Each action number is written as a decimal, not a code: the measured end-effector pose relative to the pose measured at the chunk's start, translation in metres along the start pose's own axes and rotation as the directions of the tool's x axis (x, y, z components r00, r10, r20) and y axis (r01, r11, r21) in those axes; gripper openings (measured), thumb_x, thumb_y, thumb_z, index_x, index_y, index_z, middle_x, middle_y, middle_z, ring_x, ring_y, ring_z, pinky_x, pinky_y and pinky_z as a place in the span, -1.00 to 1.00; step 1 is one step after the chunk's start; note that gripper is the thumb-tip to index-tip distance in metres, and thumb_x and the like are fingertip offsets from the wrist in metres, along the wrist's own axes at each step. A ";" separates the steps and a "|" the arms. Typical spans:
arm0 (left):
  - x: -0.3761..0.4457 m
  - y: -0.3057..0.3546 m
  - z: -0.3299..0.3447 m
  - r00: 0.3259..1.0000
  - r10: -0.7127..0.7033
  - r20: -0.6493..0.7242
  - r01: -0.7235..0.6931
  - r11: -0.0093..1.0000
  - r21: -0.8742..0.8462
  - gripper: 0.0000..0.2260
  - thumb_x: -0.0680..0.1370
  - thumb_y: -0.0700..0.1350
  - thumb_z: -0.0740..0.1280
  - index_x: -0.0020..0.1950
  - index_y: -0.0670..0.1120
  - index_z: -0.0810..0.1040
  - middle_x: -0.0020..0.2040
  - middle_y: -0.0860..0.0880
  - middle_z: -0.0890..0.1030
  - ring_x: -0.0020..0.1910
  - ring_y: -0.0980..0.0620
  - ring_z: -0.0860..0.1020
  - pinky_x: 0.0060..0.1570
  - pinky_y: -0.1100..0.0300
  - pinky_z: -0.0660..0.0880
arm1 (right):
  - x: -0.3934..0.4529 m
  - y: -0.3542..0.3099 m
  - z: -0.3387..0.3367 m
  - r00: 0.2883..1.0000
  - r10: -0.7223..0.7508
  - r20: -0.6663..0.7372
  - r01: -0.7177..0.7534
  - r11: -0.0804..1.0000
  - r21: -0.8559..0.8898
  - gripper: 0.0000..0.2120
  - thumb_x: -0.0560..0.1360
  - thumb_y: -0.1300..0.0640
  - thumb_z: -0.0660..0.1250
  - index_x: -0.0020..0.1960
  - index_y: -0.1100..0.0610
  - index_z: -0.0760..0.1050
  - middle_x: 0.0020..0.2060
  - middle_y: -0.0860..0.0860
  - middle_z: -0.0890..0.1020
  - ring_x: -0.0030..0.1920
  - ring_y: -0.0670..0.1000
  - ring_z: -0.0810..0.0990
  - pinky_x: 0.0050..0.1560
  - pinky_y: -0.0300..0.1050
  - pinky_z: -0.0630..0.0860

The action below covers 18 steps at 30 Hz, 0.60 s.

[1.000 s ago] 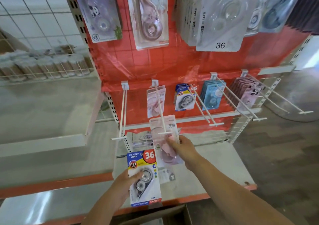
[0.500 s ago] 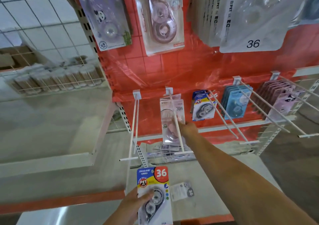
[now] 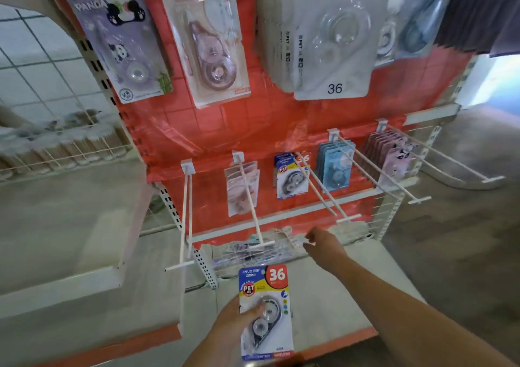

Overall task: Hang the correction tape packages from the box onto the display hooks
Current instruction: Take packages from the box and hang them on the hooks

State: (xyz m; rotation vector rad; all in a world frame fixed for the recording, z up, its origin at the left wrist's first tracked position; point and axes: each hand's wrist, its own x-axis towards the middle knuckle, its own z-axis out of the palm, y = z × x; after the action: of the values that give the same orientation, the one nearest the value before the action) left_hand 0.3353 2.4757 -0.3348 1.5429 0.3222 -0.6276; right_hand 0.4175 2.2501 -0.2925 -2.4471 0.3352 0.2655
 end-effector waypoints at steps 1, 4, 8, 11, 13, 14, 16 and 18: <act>-0.001 0.003 0.010 1.000 0.009 0.014 -0.009 1.000 -0.006 -0.49 0.25 -0.03 0.62 0.14 -0.13 0.61 -0.02 -0.08 0.70 -0.01 -0.07 0.67 0.10 -0.02 0.56 | -0.007 0.013 -0.009 1.000 -0.018 0.002 0.018 0.998 -0.068 -0.71 0.56 0.12 0.25 0.26 0.17 0.43 0.21 0.08 0.55 0.22 0.09 0.50 0.15 -0.14 0.41; -0.001 0.017 0.044 0.997 0.066 0.030 -0.066 0.998 -0.012 -0.60 0.34 -0.10 0.57 0.13 -0.14 0.61 -0.03 -0.09 0.71 -0.02 -0.11 0.67 0.11 -0.08 0.55 | -0.026 0.048 -0.035 0.998 -0.058 0.021 0.061 0.972 -0.229 -0.73 0.56 0.12 0.23 0.25 0.14 0.43 0.22 0.06 0.53 0.24 0.09 0.48 0.15 -0.15 0.40; -0.001 0.047 0.092 0.984 0.178 0.003 -0.178 0.983 -0.043 -0.78 0.43 -0.17 0.48 0.06 -0.06 0.60 -0.04 -0.03 0.70 -0.08 0.00 0.67 -0.13 0.14 0.54 | -0.036 0.083 -0.066 0.996 -0.050 0.068 0.069 0.947 -0.315 -0.73 0.56 0.12 0.22 0.24 0.12 0.44 0.21 0.06 0.54 0.23 0.09 0.48 0.19 -0.09 0.42; -0.002 0.063 0.118 0.968 0.249 0.021 -0.248 0.968 -0.051 -0.74 0.42 -0.12 0.48 0.08 -0.02 0.59 -0.01 0.03 0.70 -0.01 0.03 0.65 -0.08 0.16 0.53 | -0.039 0.105 -0.079 0.995 -0.064 0.081 0.087 0.940 -0.330 -0.75 0.55 0.10 0.22 0.21 0.12 0.45 0.18 0.06 0.56 0.22 0.08 0.48 0.19 -0.10 0.41; -0.001 0.069 0.132 0.961 0.277 0.012 -0.276 0.959 -0.059 -0.74 0.43 -0.13 0.47 0.10 -0.02 0.58 0.01 0.04 0.69 0.01 0.03 0.64 -0.07 0.17 0.52 | -0.041 0.117 -0.084 0.994 -0.060 0.089 0.086 0.938 -0.334 -0.75 0.56 0.10 0.22 0.22 0.11 0.45 0.18 0.03 0.56 0.22 0.05 0.48 0.20 -0.11 0.41; -0.001 0.073 0.137 0.956 0.293 0.008 -0.292 0.955 -0.059 -0.75 0.44 -0.13 0.45 0.11 -0.03 0.57 0.02 0.04 0.69 0.02 0.03 0.64 -0.07 0.18 0.54 | -0.041 0.122 -0.085 0.993 -0.061 0.097 0.090 0.937 -0.338 -0.75 0.56 0.10 0.21 0.22 0.10 0.45 0.19 0.02 0.56 0.23 0.05 0.48 0.20 -0.12 0.41; 0.001 0.078 0.145 0.950 0.311 -0.007 -0.311 0.949 -0.051 -0.75 0.46 -0.10 0.44 0.13 -0.03 0.58 0.03 0.03 0.69 0.03 0.01 0.64 0.03 0.08 0.56 | -0.041 0.131 -0.087 0.991 -0.066 0.119 0.103 0.935 -0.339 -0.74 0.56 0.09 0.20 0.23 0.09 0.44 0.21 0.01 0.54 0.24 0.04 0.47 0.21 -0.13 0.40; 0.002 0.081 0.149 0.950 0.310 -0.030 -0.311 0.950 -0.039 -0.74 0.47 -0.06 0.43 0.15 -0.03 0.59 0.04 0.03 0.69 0.04 0.00 0.65 0.13 -0.03 0.54 | -0.040 0.138 -0.089 0.987 -0.073 0.144 0.118 0.934 -0.338 -0.74 0.57 0.09 0.19 0.24 0.09 0.43 0.21 0.01 0.54 0.25 0.04 0.46 0.21 -0.13 0.39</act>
State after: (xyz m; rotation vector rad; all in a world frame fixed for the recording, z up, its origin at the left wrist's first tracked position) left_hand 0.3547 2.3224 -0.2650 1.5204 0.1047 -0.3523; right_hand 0.3473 2.0967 -0.2921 -2.7646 0.1173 0.4738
